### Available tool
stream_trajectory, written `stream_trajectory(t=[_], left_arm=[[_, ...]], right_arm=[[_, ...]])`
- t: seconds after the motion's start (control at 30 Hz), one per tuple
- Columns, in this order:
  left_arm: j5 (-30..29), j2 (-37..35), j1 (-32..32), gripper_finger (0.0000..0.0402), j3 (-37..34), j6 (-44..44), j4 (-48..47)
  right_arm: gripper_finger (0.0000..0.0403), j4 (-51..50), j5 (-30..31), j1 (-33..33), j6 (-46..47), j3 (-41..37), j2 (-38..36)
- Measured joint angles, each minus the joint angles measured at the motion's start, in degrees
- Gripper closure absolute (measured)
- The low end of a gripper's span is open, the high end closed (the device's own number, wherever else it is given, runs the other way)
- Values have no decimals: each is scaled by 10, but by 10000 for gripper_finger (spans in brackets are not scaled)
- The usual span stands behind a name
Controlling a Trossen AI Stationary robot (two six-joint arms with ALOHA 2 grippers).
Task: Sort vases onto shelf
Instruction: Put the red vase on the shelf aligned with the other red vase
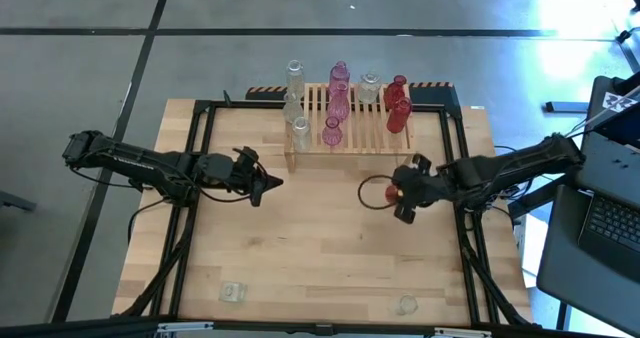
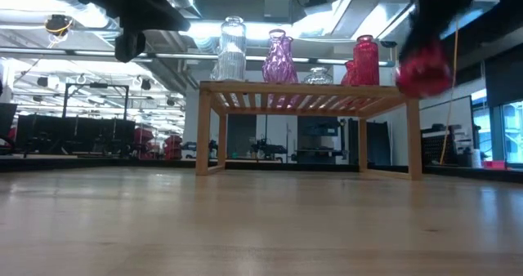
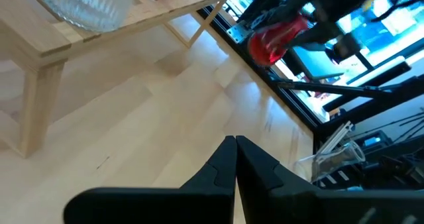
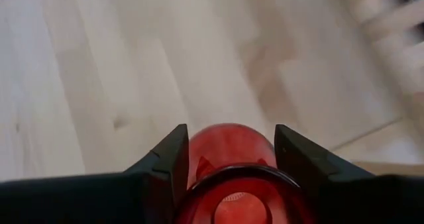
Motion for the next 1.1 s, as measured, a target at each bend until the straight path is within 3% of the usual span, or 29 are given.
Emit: stream_trajectory(t=[0.17,0.3,0.7,1.1], left_arm=[[0,0,11,402,0,9,0],[1,0,21,401,0,9,0],[37,0,33,401,0,12,0],[31,0,33,401,0,40,0]], right_arm=[[247,-47,57,-9,7,88,0],[247,-63,63,-54,20,120,0],[247,-101,50,-206,38,125,0],[248,-73,23,-260,33,125,18]])
